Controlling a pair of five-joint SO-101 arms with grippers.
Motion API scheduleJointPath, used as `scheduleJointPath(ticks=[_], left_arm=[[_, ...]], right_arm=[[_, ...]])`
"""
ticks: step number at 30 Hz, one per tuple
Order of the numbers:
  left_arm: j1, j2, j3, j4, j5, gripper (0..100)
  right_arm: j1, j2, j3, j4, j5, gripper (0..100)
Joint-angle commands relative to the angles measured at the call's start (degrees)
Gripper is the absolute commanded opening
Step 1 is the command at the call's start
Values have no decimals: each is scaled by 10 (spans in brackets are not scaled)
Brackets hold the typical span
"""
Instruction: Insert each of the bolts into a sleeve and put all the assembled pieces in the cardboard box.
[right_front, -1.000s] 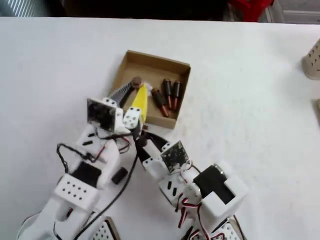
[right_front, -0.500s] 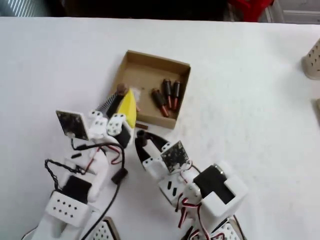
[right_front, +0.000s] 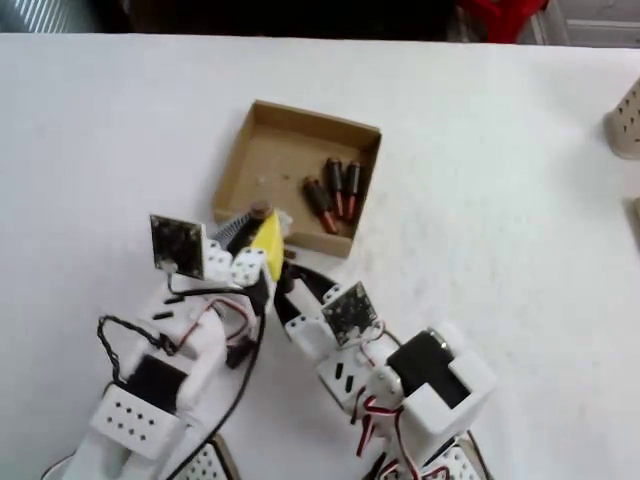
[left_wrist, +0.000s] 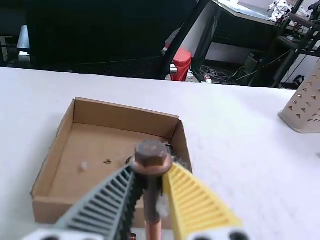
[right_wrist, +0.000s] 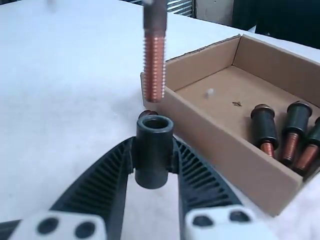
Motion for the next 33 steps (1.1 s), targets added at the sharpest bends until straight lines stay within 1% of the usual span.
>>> scheduleJointPath(ticks=[1, 7, 10, 14, 21, 28, 33], left_arm=[[26, -15, -40, -1, -7, 24], [28, -58, -19, 10, -9, 24], [25, -69, -1, 1, -10, 24], [25, -34, 0, -27, -10, 24], [8, 57, -45, -26, -9, 24], [8, 61, -47, -27, -8, 24], [8, 63, -26, -69, -10, 24]], right_arm=[[-4, -2, -8, 1, -4, 16], [-4, -2, -8, 1, -4, 16], [-5, -2, -7, 1, -4, 16], [-5, -2, -7, 1, -4, 16], [-3, -2, -6, -3, -2, 16], [-2, -2, -6, -3, -1, 16], [-2, -2, -6, -3, -1, 16]])
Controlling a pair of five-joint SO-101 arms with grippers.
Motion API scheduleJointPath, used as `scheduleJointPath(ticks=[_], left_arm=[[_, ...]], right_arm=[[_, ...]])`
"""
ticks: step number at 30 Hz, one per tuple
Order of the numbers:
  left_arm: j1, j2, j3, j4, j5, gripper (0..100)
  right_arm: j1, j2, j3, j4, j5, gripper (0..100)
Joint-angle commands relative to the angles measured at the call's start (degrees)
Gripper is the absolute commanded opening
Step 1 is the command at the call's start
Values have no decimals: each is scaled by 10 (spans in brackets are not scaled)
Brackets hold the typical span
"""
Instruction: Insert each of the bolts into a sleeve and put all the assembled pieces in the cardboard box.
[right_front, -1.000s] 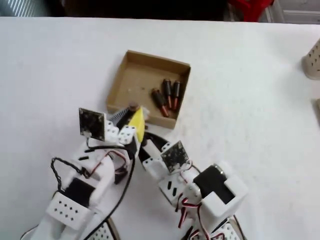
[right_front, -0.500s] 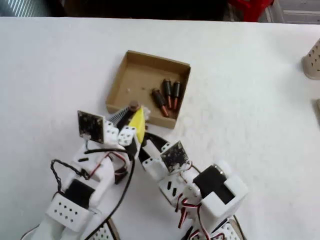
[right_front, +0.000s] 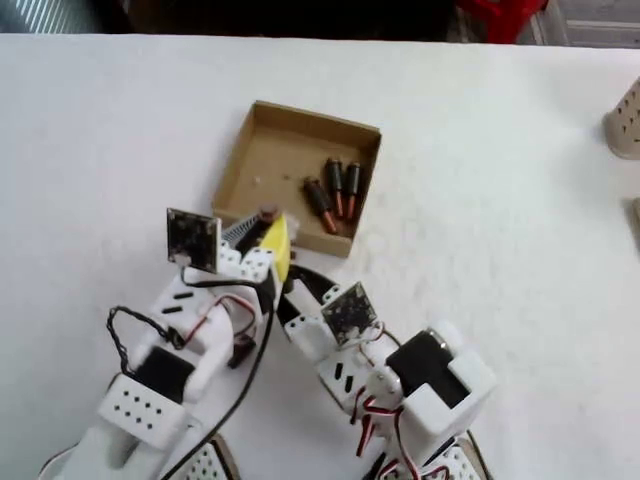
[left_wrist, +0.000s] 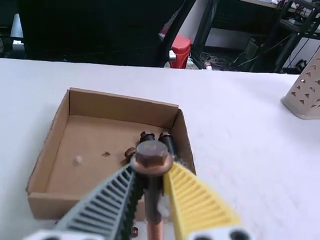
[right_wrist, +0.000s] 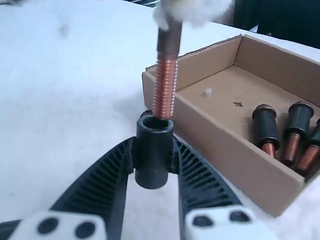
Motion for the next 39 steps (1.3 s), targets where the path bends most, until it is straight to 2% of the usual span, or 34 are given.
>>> scheduleJointPath(ticks=[1, 30, 35, 39], left_arm=[[-4, 2, -18, -43, -6, 24], [1, 2, -13, 21, -8, 24], [15, 2, -13, 65, -8, 24], [44, 2, -12, 92, -50, 24]], right_arm=[[0, -2, -6, -3, -1, 16], [0, -2, -5, -3, -1, 16], [0, -2, -5, -3, -1, 16], [0, -2, -5, -3, -1, 16]])
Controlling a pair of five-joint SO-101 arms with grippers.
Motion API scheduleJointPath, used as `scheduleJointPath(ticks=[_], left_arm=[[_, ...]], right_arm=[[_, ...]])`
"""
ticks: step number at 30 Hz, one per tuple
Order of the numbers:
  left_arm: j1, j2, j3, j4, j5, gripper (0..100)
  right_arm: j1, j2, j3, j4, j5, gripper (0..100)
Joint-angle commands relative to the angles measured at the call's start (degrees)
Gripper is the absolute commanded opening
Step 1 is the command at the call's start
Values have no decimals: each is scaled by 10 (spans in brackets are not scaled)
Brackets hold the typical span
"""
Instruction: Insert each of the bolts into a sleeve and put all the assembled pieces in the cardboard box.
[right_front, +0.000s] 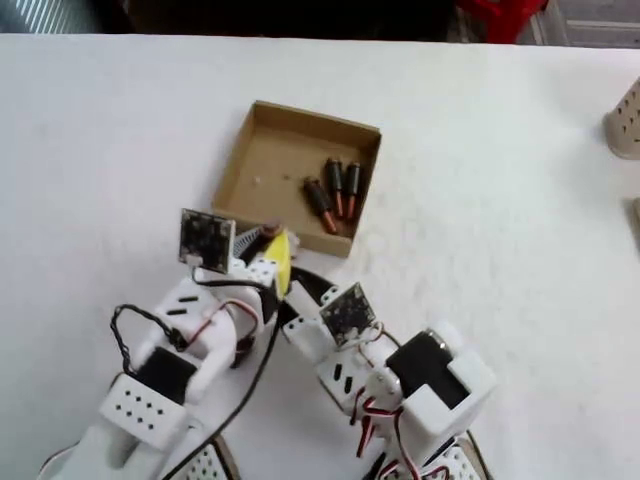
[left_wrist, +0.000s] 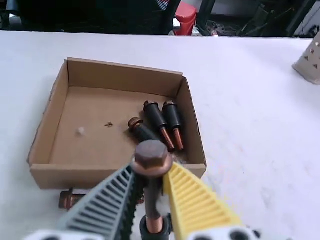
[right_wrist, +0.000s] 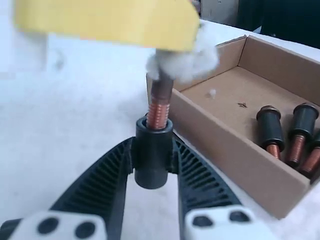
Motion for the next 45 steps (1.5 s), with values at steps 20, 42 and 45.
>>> scheduleJointPath(ticks=[20, 42, 45], left_arm=[[7, -2, 11, 22, -26, 552], [-86, -2, -37, 67, 23, 553], [-101, -2, -62, 84, 57, 552]], right_arm=[[3, -2, -5, -3, -2, 16], [3, -2, -5, -3, -2, 16], [3, -2, -5, -3, -2, 16]])
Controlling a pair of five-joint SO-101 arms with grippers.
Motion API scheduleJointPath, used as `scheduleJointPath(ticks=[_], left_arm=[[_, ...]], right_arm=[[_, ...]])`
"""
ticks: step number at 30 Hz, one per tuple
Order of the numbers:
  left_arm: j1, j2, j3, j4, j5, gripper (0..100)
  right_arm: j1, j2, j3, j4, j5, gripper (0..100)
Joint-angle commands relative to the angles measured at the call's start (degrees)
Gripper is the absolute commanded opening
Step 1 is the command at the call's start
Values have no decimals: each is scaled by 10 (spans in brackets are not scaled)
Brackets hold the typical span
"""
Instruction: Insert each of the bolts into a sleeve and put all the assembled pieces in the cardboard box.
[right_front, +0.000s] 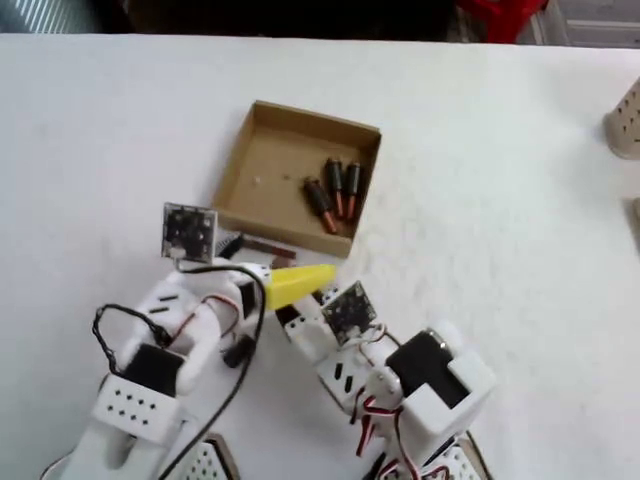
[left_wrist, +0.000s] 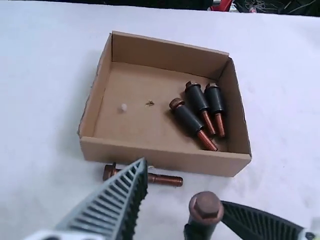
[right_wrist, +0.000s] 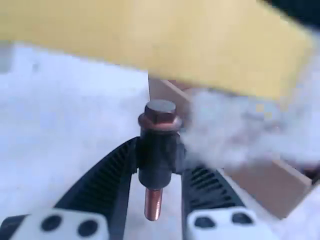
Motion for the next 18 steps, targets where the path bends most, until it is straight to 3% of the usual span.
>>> scheduleJointPath(ticks=[1, 8, 10, 15, 16, 18], left_arm=[[-31, -1, -65, 20, 53, 552], [-99, -1, -107, 20, 134, 517], [-109, 0, -117, 20, 139, 421], [-137, 0, -127, 17, 140, 41], [-140, 0, -127, 17, 140, 7], [-150, 0, -127, 20, 140, 64]], right_arm=[[0, -3, -5, -4, -2, 16], [0, -3, -5, -4, -2, 16], [0, -3, -5, -4, -2, 16], [0, -3, -5, -3, -2, 16], [0, -3, -5, -3, -2, 16], [0, -3, -5, -3, -2, 16]])
